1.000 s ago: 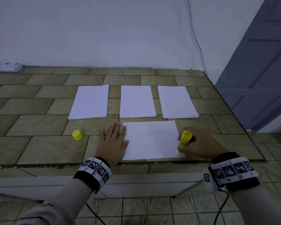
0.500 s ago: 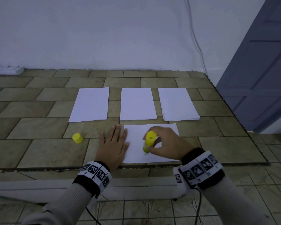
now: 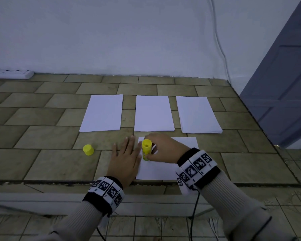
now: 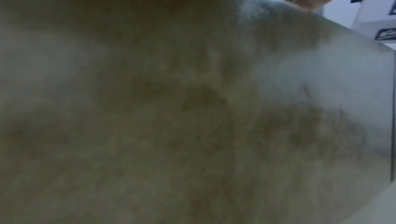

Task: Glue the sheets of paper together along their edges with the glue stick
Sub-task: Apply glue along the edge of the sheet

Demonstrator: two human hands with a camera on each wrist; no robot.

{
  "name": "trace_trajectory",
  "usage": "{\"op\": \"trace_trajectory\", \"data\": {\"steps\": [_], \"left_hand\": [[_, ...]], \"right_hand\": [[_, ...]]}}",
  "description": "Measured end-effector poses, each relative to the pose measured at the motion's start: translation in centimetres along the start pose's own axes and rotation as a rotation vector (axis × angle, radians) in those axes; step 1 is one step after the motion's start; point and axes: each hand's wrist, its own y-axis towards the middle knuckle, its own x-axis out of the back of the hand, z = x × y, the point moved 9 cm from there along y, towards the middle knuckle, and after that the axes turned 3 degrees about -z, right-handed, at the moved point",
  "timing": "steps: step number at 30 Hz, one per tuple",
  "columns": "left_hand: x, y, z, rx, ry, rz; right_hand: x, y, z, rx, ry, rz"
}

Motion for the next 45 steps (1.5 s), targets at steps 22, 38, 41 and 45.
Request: {"op": "trace_trajectory", "data": {"steps": [22, 38, 41, 45], "left_hand": [[0.3, -0.2, -0.5, 0.012, 0.058, 0.103], [0.2, -0.2, -0.4, 0.016, 0.058, 0.069], [0.1, -0.2, -0.4, 0.021, 0.055, 0.075], [0.1, -0.3, -0.3, 0.022, 0.046, 0.07]], "right_hand": [[3.3, -7.0, -4.6, -0.099, 0.225, -0.186], [4.6, -3.0, -6.2, -0.157, 0.074, -0.185], [5.7, -1.3, -8.0, -0.206, 0.006, -0.213], [6.5, -0.6, -9.1, -0.26, -0.023, -0.237]]}}
